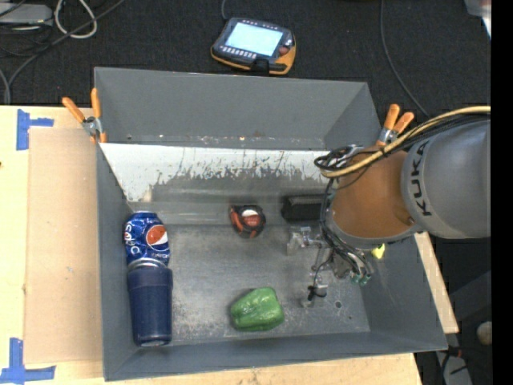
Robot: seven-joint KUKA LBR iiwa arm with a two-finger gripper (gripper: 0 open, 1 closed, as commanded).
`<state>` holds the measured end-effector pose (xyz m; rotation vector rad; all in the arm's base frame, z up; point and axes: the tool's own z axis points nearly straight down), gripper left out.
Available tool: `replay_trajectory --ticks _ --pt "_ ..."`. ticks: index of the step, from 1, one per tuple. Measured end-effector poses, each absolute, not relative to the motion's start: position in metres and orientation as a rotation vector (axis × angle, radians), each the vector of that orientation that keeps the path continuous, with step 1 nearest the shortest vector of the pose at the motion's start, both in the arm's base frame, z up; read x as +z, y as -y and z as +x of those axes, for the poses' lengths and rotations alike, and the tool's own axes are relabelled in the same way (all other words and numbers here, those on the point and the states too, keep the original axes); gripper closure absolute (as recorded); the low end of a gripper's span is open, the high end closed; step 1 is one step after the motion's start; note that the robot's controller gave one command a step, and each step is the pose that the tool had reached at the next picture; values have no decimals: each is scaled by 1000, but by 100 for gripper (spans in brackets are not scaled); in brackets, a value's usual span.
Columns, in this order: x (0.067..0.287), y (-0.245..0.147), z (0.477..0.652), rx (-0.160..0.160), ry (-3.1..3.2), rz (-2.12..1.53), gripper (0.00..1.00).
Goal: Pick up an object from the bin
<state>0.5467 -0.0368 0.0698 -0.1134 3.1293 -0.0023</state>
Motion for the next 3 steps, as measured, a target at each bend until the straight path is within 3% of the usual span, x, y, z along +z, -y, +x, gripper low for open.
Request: replay_trajectory --ticks 1,2,3 --pt "69 1 510 11 -3154 24 0" --pt "69 -30 504 1 -3139 -164 0" --pt "69 -36 503 1 -3135 -198 0"
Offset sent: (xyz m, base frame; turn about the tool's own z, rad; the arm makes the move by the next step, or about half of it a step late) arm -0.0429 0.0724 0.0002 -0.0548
